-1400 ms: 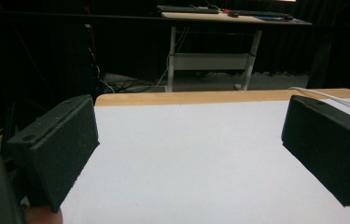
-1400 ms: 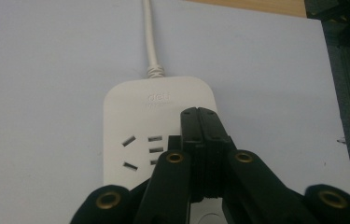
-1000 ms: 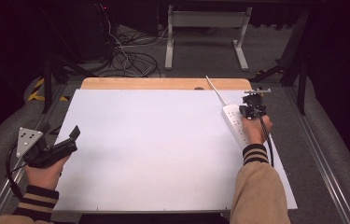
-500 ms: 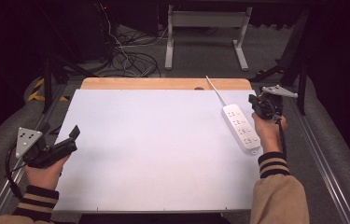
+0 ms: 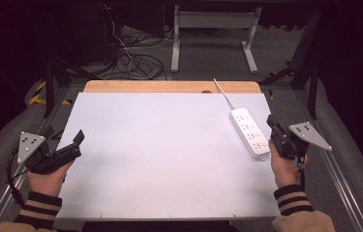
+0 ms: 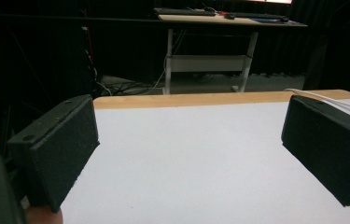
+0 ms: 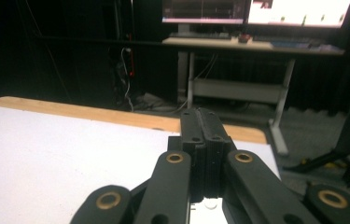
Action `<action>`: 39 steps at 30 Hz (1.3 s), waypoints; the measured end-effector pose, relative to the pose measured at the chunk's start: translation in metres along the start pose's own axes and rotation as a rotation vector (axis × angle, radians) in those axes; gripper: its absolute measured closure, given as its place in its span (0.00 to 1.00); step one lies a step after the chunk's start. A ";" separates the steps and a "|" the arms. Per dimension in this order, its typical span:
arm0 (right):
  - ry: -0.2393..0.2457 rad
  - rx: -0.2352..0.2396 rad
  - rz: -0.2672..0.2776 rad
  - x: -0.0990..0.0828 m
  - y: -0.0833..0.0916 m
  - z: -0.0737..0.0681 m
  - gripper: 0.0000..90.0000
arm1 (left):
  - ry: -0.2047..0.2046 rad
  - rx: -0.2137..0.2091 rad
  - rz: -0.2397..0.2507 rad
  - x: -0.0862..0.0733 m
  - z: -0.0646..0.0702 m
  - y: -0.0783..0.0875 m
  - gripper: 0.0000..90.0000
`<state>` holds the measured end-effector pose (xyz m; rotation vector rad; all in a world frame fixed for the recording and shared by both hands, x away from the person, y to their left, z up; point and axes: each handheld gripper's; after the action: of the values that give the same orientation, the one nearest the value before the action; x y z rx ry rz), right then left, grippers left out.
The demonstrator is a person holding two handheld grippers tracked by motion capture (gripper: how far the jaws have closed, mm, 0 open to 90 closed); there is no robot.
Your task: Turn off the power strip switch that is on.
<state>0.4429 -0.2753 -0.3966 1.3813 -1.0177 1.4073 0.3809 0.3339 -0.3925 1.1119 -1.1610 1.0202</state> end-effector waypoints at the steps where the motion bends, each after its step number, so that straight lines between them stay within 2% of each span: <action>1: 0.007 -0.003 0.019 0.001 0.005 -0.001 1.00 | 0.002 0.001 0.000 0.000 0.000 0.000 0.05; 6: 0.016 -0.011 0.080 0.000 0.021 -0.004 1.00 | 0.005 -0.002 0.010 0.001 0.001 -0.001 0.05; 10: 0.010 -0.018 0.100 -0.003 0.022 -0.002 1.00 | 0.000 -0.004 0.005 0.001 0.001 -0.001 0.05; 13: 0.026 -0.019 0.115 -0.004 0.024 -0.003 1.00 | 0.001 -0.004 0.006 0.001 0.001 -0.001 0.05; 23: 0.049 0.006 0.142 -0.006 0.023 -0.010 1.00 | 0.001 -0.005 0.004 0.001 0.001 -0.001 0.05; 25: 0.045 0.017 0.153 -0.006 0.023 -0.010 0.79 | 0.000 -0.005 0.005 0.000 0.001 -0.001 0.05; 27: 0.042 -0.015 0.157 -0.007 0.020 -0.011 0.57 | 0.000 -0.004 0.004 0.000 0.001 -0.001 0.05; 31: 0.033 -0.052 0.182 -0.009 0.017 -0.012 0.31 | 0.002 -0.004 0.005 0.000 0.001 -0.001 0.05; 32: 0.035 -0.053 0.187 -0.009 0.016 -0.012 0.26 | 0.004 -0.004 0.005 0.000 0.001 -0.001 0.05; 35: 0.011 -0.029 0.173 -0.010 0.014 -0.013 0.22 | 0.003 -0.008 0.006 0.001 0.001 -0.001 0.05; 37: 0.020 -0.025 0.164 -0.010 0.012 -0.014 0.16 | 0.003 -0.007 0.007 0.001 0.001 -0.001 0.05; 39: 0.033 -0.027 0.163 -0.010 0.011 -0.016 0.14 | 0.003 -0.009 0.007 0.001 0.001 -0.001 0.05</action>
<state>0.4275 -0.2636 -0.4071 1.2752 -1.1449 1.5238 0.3817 0.3329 -0.3921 1.0992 -1.1668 1.0212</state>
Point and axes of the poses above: each handheld gripper's, and its own axes: y roughly backward along the jaws, x roughly out of its top, z roughly to its right, and after that the axes turned 4 degrees about z, right-handed
